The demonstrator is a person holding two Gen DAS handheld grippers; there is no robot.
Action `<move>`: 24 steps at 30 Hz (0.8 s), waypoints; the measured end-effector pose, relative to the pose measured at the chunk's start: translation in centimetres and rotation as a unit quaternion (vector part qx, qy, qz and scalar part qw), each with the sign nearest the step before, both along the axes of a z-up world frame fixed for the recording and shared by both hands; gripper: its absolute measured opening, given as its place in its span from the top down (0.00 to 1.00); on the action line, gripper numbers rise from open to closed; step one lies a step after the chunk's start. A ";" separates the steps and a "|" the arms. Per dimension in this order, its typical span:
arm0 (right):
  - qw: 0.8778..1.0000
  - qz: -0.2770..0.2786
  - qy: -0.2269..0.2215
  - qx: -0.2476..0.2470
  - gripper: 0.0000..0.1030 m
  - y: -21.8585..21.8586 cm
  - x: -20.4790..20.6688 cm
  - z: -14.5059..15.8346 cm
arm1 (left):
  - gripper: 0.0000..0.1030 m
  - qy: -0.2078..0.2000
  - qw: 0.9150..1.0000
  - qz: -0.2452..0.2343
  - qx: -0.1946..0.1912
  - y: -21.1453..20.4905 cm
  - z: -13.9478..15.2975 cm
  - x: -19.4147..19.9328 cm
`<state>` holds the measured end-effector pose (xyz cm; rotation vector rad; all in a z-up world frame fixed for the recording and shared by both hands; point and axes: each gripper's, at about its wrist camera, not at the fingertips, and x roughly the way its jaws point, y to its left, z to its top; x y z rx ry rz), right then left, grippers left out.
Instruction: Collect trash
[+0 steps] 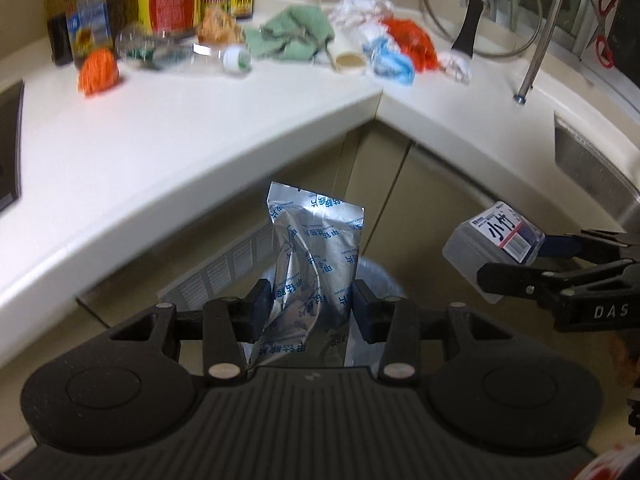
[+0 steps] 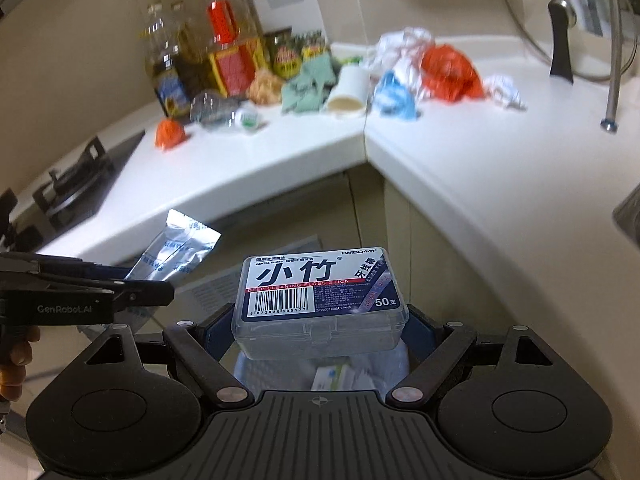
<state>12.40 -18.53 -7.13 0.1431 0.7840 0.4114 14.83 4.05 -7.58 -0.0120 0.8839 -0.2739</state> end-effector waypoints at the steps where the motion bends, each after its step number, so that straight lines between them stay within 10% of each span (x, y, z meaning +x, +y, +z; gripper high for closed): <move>1: 1.000 0.001 0.005 -0.002 0.17 0.1 0.0 -0.6 | 0.61 0.005 1.000 0.001 0.001 -0.1 -0.5 -0.1; 24: 0.997 -0.004 0.064 -0.047 0.17 2.1 4.2 -11.1 | 0.61 0.089 0.995 0.043 -0.025 -0.9 -11.2 3.5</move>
